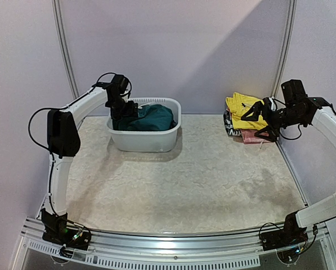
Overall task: Fold and stack the mixed laundry pile
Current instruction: Pick up the crumpled shorts and place them in the bin.
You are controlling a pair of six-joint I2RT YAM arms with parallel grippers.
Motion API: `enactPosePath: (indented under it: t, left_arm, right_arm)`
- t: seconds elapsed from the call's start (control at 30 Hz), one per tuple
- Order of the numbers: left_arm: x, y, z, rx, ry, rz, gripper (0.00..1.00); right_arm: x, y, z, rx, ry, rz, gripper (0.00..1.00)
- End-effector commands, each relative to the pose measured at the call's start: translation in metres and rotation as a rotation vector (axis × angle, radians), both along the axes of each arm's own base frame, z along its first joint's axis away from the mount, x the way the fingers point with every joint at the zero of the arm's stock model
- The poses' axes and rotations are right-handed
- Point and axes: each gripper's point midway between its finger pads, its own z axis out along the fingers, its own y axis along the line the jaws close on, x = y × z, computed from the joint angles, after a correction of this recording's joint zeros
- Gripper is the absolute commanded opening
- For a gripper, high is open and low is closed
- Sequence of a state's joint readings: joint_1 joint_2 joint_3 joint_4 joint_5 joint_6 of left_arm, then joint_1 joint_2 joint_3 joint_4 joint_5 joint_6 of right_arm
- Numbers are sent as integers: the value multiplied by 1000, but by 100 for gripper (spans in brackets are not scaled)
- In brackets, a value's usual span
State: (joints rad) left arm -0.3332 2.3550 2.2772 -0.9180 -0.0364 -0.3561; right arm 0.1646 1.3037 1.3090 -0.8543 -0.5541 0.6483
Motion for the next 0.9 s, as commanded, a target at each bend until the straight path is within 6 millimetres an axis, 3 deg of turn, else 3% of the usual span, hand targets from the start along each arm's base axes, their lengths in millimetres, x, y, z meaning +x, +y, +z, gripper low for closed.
enactPosePath:
  t: [0.0,0.23,0.33,0.43,0.63,0.87]
  left_arm:
    - [17,-15,5,-83,-49,-14,69]
    - [28,-27,24,-142,-112,-31,14]
    - [25,-29,33,-155,-119,-34,1]
    - [19,-35,53,-176,-140,-52,0]
    - [-3,-52,130,-295,-231,-96,0]
    - [-42,-91,227,-581,-318,-165,0]
  right_arm:
    - [3,5,5,4,-12,25,99]
    - [8,6,6,12,-10,23,99]
    - [10,6,9,21,-18,17,99]
    - [13,8,15,38,-32,14,99]
    - [17,7,43,38,-127,9,99]
    - [20,1,84,63,-278,-45,99]
